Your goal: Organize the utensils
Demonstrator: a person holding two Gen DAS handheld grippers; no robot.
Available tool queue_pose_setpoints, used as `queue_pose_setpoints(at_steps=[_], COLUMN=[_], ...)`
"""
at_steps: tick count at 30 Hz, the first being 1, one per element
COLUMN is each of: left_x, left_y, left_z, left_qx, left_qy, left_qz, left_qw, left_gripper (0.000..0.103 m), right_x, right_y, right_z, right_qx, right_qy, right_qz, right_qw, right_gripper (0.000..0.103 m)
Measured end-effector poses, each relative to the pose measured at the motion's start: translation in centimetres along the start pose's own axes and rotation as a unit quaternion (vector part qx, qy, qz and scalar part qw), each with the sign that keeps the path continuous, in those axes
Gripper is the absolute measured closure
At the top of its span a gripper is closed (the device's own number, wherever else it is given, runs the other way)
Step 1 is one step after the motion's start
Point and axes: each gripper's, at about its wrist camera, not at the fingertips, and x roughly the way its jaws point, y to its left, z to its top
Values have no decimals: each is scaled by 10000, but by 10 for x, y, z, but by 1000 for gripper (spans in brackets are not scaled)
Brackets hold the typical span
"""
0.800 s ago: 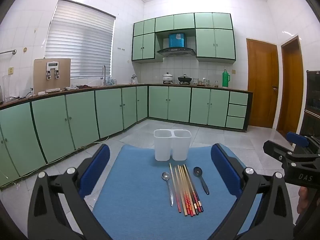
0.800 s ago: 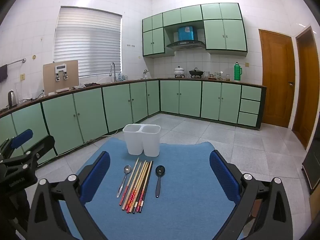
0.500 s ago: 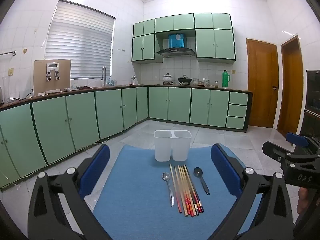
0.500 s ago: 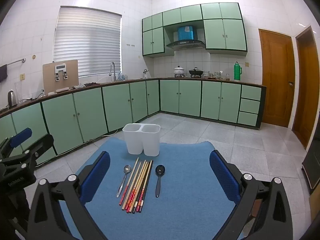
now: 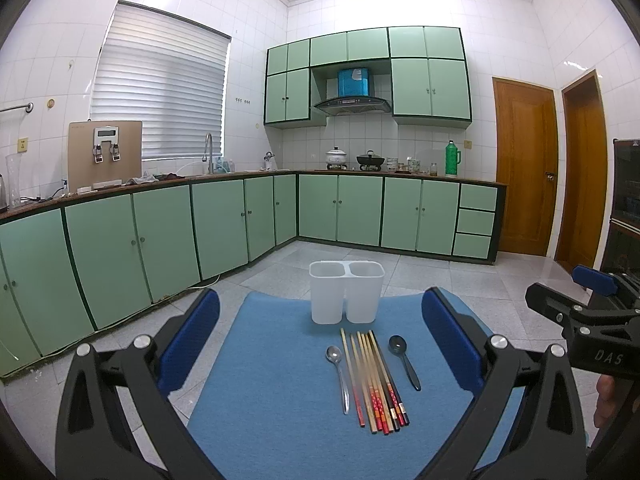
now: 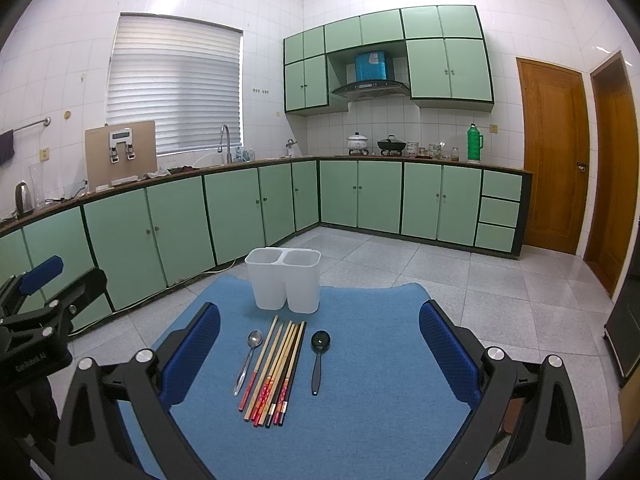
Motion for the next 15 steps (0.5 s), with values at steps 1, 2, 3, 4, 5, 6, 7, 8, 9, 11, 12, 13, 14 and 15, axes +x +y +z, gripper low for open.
queue_pose_setpoints(at_steps=[1, 2, 3, 4, 5, 6, 7, 8, 9, 11, 12, 13, 14, 15], left_x=[-1, -2, -2, 0, 2, 2, 2, 2, 1, 0, -1, 3, 2, 2], left_y=[0, 0, 1, 1, 0, 0, 0, 0, 0, 0, 0, 0, 0, 0], left_z=[0, 1, 1, -1, -1, -1, -2, -1, -1, 0, 0, -2, -1, -1], left_qx=[-1, -2, -3, -10, -4, -5, -1, 2, 3, 1, -1, 2, 3, 4], left_qy=[-1, -2, -1, 5, 8, 10, 8, 7, 5, 7, 8, 11, 15, 16], left_qz=[-1, -1, -2, 4, 8, 9, 8, 9, 12, 10, 11, 9, 7, 6], left_qw=[10000, 10000, 10000, 10000, 10000, 10000, 10000, 10000, 10000, 10000, 10000, 10000, 10000, 10000], left_gripper=[5, 5, 5, 5, 5, 5, 5, 5, 5, 5, 5, 5, 5, 5], right_x=[0, 0, 0, 0, 0, 0, 0, 0, 0, 0, 0, 0, 0, 0], right_y=[0, 0, 0, 0, 0, 0, 0, 0, 0, 0, 0, 0, 0, 0], right_z=[0, 0, 0, 0, 0, 0, 0, 0, 0, 0, 0, 0, 0, 0], right_qx=[-1, -3, -4, 0, 1, 3, 6, 7, 5, -1, 0, -1, 2, 5], right_qy=[1, 2, 3, 3, 3, 2, 0, 1, 3, 4, 3, 4, 4, 4], right_qz=[1, 2, 3, 2, 2, 2, 0, 2, 0, 1, -1, -2, 0, 2], right_qw=[10000, 10000, 10000, 10000, 10000, 10000, 10000, 10000, 10000, 10000, 10000, 10000, 10000, 10000], right_gripper=[6, 6, 6, 6, 6, 6, 6, 6, 6, 6, 6, 6, 6, 6])
